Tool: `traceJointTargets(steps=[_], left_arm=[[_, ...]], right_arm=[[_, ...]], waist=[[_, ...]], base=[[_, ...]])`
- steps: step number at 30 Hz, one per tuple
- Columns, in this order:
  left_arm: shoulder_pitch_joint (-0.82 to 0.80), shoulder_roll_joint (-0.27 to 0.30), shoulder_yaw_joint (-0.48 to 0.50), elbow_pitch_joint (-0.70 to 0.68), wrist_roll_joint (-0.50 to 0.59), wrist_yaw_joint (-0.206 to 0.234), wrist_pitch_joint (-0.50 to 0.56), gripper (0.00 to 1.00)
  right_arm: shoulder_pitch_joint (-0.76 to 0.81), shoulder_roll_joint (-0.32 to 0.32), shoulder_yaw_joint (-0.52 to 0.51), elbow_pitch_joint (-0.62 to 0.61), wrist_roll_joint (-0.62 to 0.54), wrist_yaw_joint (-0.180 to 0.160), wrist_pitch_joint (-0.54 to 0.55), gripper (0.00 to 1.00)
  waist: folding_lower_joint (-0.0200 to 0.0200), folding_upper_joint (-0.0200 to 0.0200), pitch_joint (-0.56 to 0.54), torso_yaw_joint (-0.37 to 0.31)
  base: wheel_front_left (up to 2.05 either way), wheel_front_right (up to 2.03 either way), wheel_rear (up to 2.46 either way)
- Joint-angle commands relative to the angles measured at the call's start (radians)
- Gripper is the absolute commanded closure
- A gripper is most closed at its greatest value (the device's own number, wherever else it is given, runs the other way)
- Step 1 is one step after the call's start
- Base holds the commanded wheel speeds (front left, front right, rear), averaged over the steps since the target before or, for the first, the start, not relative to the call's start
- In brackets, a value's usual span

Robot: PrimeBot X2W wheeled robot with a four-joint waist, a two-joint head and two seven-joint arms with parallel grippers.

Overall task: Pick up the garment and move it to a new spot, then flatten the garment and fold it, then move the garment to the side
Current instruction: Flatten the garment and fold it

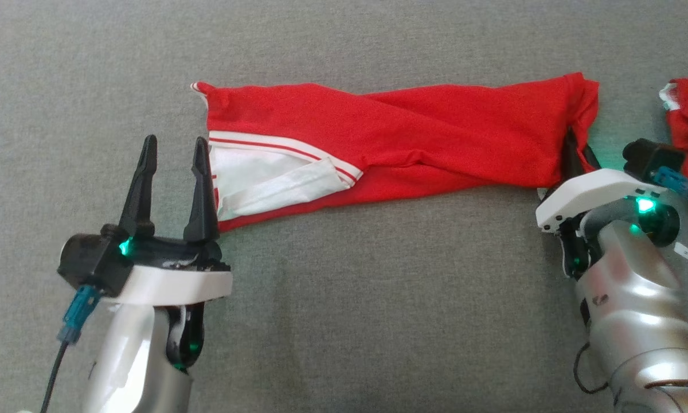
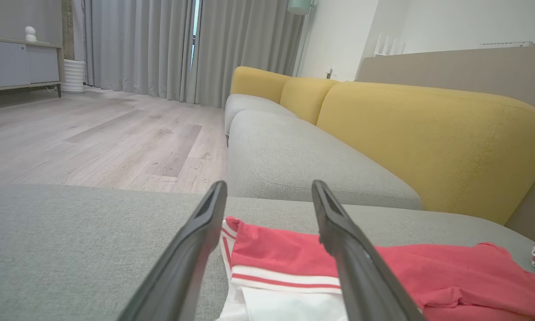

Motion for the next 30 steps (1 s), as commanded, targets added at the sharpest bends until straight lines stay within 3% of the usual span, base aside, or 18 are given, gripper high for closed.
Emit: traceJointTargets(steps=[1,14,19,24,27,30], left_arm=[[-0.019,0.02,0.028,-0.028,-0.002,0.002,-0.005,0.0],[0.013,0.018,0.031,-0.022,-0.005,0.002,-0.005,0.0],[0.036,0.014,0.032,-0.02,-0.009,0.002,-0.005,0.0],[0.05,0.01,0.021,-0.016,-0.013,0.002,-0.005,0.0],[0.055,0.009,0.017,-0.015,-0.017,0.002,-0.005,0.0],[0.059,0.007,0.012,-0.013,-0.021,0.002,-0.005,0.0]], right_arm=[[0.001,0.021,0.023,-0.003,0.001,-0.001,-0.006,1.0],[0.083,-0.028,-0.177,-0.162,-0.08,-0.001,-0.013,1.0],[0.119,-0.006,-0.224,-0.23,-0.126,-0.001,-0.013,1.0],[0.103,0.019,-0.154,-0.249,-0.101,-0.001,-0.012,1.0],[0.09,0.02,-0.067,-0.233,-0.019,-0.001,-0.008,1.0],[0.072,0.021,0.091,-0.229,0.118,-0.001,-0.002,1.0]], waist=[[0.0,0.0,-0.005,-0.004],[0.0,0.0,-0.063,-0.023],[0.0,0.0,-0.106,-0.025],[0.0,0.0,-0.146,-0.011],[0.0,0.0,-0.16,0.005],[0.0,0.0,-0.174,0.03]], base=[[0.0,0.0,0.0],[0.0,0.0,0.0],[0.0,0.0,0.0],[0.0,0.0,0.0],[0.0,0.0,0.0],[0.0,0.0,0.0]])
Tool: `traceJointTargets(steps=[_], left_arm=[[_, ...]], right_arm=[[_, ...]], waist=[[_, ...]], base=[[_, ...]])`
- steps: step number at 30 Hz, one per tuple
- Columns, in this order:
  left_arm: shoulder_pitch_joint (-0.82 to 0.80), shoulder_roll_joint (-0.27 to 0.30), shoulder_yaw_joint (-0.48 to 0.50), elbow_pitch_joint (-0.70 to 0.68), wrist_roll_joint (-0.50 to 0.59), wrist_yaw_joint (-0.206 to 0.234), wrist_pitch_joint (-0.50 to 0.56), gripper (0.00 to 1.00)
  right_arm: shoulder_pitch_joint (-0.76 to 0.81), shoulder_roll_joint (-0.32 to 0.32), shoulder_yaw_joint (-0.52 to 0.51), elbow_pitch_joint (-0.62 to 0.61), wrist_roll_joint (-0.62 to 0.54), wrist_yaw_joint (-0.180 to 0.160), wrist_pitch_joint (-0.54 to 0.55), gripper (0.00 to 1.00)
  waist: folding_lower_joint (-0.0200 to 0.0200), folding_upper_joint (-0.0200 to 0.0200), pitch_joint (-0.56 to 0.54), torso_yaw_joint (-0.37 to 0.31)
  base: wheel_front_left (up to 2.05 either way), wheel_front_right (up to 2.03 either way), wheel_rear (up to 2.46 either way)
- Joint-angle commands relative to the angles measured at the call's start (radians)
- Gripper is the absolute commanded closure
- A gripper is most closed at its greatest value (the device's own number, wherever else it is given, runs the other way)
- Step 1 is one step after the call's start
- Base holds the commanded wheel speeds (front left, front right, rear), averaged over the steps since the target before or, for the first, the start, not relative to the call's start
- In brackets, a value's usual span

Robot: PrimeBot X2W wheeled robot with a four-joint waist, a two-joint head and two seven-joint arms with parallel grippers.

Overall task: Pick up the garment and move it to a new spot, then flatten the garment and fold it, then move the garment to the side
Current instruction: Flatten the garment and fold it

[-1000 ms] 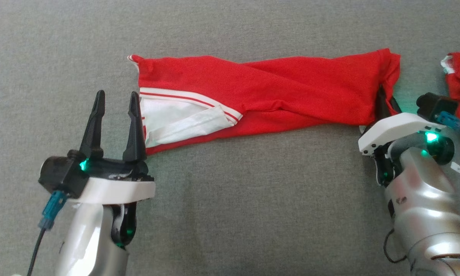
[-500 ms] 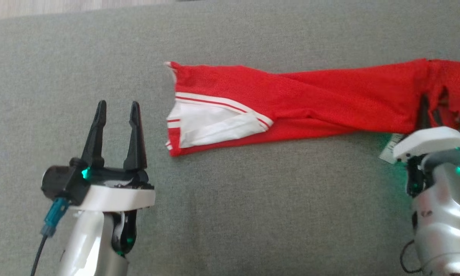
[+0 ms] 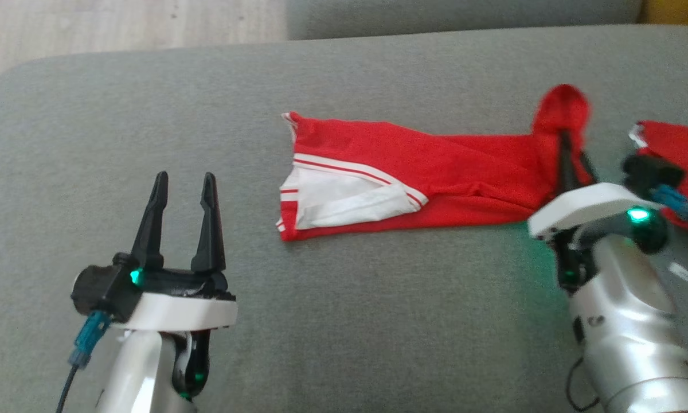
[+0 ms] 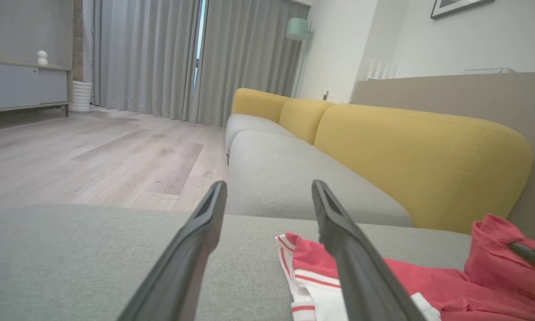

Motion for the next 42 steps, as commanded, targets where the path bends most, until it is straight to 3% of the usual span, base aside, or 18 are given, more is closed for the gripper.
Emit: traceJointTargets(steps=[1,10,18,27,28,29,30,36,42], left_arm=[[-0.014,0.008,0.023,-0.029,-0.007,0.002,-0.005,0.0],[-0.009,0.001,-0.007,-0.014,-0.021,0.002,-0.005,0.0],[-0.018,-0.002,-0.048,0.001,-0.032,0.002,-0.005,0.0],[-0.035,-0.002,-0.086,0.009,-0.058,0.002,-0.005,0.0],[-0.037,-0.002,-0.087,0.012,-0.059,0.002,-0.005,0.0],[-0.039,-0.002,-0.086,0.014,-0.06,0.002,-0.005,0.0],[-0.039,-0.002,-0.085,0.016,-0.06,0.002,-0.005,0.0],[-0.035,-0.002,-0.057,0.019,-0.05,0.002,-0.005,0.0],[-0.04,-0.002,-0.036,-0.001,-0.043,0.002,-0.005,0.0]], right_arm=[[-0.053,0.015,0.063,-0.033,0.038,-0.001,0.001,1.0],[-0.077,0.015,0.425,-0.062,0.337,-0.001,0.015,1.0],[-0.126,0.016,0.608,0.011,0.518,-0.001,0.001,1.0],[-0.172,0.016,0.769,0.089,0.69,-0.001,-0.012,1.0],[-0.174,0.016,0.79,0.092,0.704,-0.001,-0.013,0.93],[-0.173,0.016,0.809,0.09,0.721,-0.001,-0.013,0.14],[-0.172,0.016,0.825,0.088,0.742,-0.001,-0.014,0.0],[-0.192,0.016,0.944,0.024,0.817,-0.001,-0.015,0.0],[-0.244,0.016,0.922,-0.012,0.761,-0.001,-0.015,0.0]], waist=[[0.0001,0.0,-0.012,0.022],[0.0001,0.0,-0.033,0.135],[0.0001,0.0,-0.014,0.243],[0.0001,0.0,0.021,0.319],[0.0001,0.0,0.023,0.323],[0.0001,0.0,0.023,0.326],[0.0001,0.0,0.023,0.327],[0.0001,0.0,0.017,0.287],[0.0001,0.0,0.012,0.206]], base=[[0.0,0.0,0.0],[0.0,0.0,0.0],[0.0,0.0,0.0],[0.0,0.0,0.0],[0.0,0.0,0.0],[0.0,0.0,0.0],[0.0,0.0,0.0],[0.0,0.0,0.0],[0.0,0.0,0.0]])
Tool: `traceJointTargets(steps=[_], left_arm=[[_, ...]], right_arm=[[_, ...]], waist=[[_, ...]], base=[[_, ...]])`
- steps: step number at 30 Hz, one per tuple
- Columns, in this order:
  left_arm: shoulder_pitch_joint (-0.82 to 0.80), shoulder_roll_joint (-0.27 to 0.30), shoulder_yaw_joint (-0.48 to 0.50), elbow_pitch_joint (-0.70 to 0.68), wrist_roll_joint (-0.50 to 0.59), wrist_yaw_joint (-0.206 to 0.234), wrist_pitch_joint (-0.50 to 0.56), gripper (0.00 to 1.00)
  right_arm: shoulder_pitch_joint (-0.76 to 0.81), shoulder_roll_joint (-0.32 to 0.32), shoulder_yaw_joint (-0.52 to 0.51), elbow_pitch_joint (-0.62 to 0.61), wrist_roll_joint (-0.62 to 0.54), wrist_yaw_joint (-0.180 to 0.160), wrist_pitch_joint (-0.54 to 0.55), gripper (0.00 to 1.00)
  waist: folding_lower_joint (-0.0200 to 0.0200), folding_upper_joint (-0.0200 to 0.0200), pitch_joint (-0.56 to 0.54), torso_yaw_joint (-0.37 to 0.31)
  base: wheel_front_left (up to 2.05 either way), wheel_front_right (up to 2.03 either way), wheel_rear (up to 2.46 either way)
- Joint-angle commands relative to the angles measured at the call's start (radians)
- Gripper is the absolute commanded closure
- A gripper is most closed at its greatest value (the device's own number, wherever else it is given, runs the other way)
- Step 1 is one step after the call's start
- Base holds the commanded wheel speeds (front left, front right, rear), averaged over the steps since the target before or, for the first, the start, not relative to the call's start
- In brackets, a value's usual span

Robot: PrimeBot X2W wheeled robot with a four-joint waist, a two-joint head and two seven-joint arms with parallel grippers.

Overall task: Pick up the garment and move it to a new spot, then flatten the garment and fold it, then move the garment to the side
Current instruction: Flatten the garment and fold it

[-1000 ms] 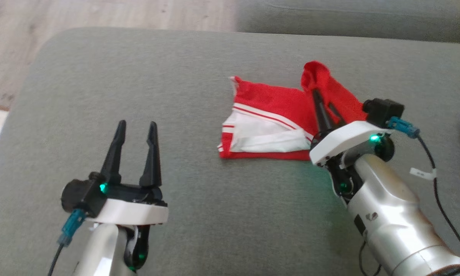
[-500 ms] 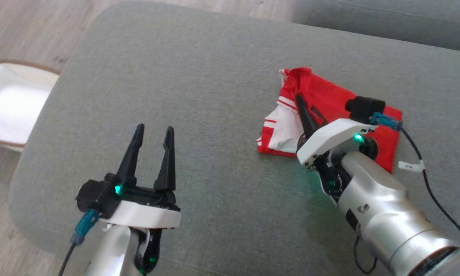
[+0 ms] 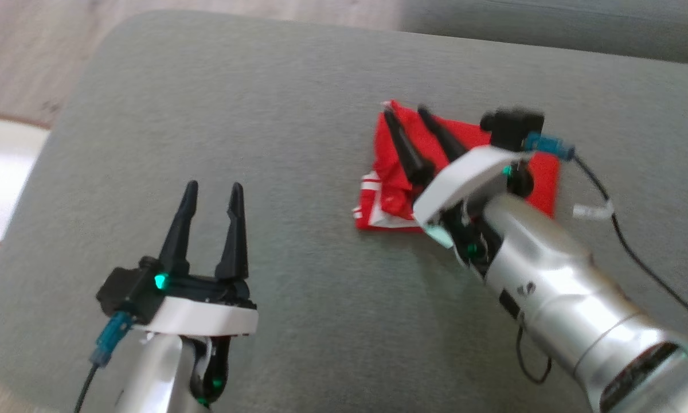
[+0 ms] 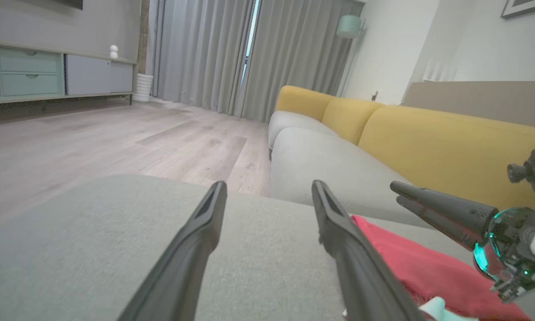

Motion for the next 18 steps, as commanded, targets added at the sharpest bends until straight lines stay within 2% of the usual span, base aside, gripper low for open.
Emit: traceJointTargets(steps=[1,5,9,12,17,18], left_arm=[[-0.044,0.005,0.043,-0.043,0.008,0.002,-0.005,0.0],[-0.051,0.005,0.066,-0.081,0.016,0.002,-0.005,0.0],[-0.057,0.005,0.082,-0.114,0.025,0.002,-0.005,0.0],[-0.059,0.005,0.087,-0.127,0.033,0.002,-0.005,0.0],[-0.065,0.005,0.097,-0.129,0.051,0.002,-0.005,0.0],[-0.068,0.005,0.107,-0.131,0.053,0.002,-0.005,0.0]], right_arm=[[-0.036,0.018,-0.022,-0.031,-0.043,-0.001,-0.014,0.0],[-0.042,0.018,-0.146,-0.051,-0.223,-0.001,-0.014,0.0],[0.005,0.018,-0.365,-0.084,-0.48,-0.001,-0.014,0.0],[0.094,0.007,-0.531,-0.165,-0.684,-0.001,-0.014,0.0],[0.25,0.01,-0.742,-0.319,-0.893,-0.001,-0.014,0.0],[0.304,0.013,-0.798,-0.383,-0.937,-0.001,-0.014,0.0]], waist=[[-0.0001,0.0,-0.003,-0.055],[-0.0001,0.0,-0.003,-0.138],[-0.0001,0.0,-0.001,-0.212],[-0.0001,0.0,0.0,-0.258],[-0.0001,0.0,0.005,-0.312],[-0.0001,0.0,0.008,-0.329]], base=[[0.0,0.0,0.0],[0.0,0.0,0.0],[0.0,0.0,0.0],[0.0,0.0,0.0],[0.0,0.0,0.0],[0.0,0.0,0.0]])
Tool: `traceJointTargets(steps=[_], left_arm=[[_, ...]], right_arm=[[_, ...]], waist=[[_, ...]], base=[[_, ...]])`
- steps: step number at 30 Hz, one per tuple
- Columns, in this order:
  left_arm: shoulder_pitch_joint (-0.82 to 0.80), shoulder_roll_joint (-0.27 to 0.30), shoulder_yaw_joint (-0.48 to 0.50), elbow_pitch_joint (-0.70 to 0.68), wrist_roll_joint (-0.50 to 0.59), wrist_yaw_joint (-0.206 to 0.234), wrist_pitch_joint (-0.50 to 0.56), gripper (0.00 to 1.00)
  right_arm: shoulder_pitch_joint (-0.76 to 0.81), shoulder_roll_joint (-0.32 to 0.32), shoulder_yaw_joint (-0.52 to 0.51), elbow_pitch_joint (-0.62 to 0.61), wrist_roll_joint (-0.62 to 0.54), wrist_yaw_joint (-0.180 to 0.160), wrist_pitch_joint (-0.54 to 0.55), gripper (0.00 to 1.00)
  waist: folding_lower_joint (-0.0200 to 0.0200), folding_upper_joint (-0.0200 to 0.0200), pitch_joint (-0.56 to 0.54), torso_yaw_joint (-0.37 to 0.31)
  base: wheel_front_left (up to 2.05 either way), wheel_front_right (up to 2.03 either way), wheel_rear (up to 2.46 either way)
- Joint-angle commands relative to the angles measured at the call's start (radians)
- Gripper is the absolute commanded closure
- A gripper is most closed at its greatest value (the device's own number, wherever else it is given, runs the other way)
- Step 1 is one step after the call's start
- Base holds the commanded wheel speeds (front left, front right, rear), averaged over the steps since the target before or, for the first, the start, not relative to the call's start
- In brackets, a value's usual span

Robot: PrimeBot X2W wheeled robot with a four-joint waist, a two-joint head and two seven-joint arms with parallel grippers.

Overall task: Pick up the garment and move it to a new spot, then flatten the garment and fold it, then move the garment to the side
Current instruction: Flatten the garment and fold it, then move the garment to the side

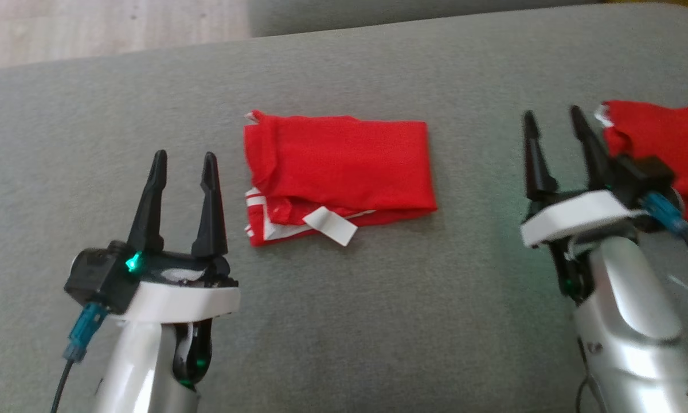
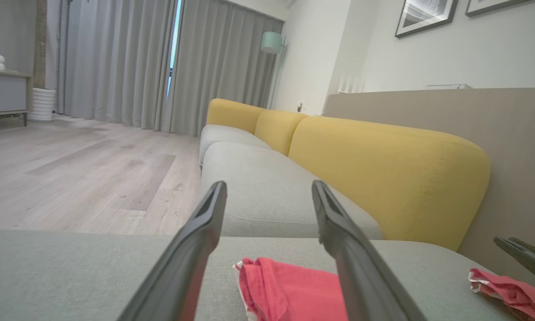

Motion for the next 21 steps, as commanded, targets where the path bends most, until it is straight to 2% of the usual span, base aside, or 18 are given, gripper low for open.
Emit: traceJointTargets(steps=[1,4,10,21], left_arm=[[-0.044,0.006,0.043,-0.034,0.009,0.002,-0.005,0.0],[-0.038,0.006,0.045,-0.038,0.033,0.002,-0.005,0.0],[-0.005,0.006,0.054,-0.024,0.036,0.002,-0.005,0.0],[-0.001,0.006,0.052,-0.006,0.025,0.002,-0.005,0.0]], right_arm=[[-0.004,0.021,-0.004,-0.072,-0.015,-0.001,-0.006,0.0],[0.062,0.023,-0.032,-0.159,-0.034,-0.001,-0.006,0.0],[0.18,0.024,-0.072,-0.266,0.025,-0.001,-0.006,0.0],[0.225,0.024,-0.078,-0.309,0.038,-0.001,-0.006,0.0]], waist=[[0.0,0.0,0.006,-0.026],[0.0,0.0,0.009,-0.042],[0.0,0.0,0.008,-0.048],[0.0,0.0,0.014,-0.031]], base=[[0.0,0.0,0.0],[0.0,0.0,0.0],[0.0,0.0,0.0],[0.0,0.0,0.0]])
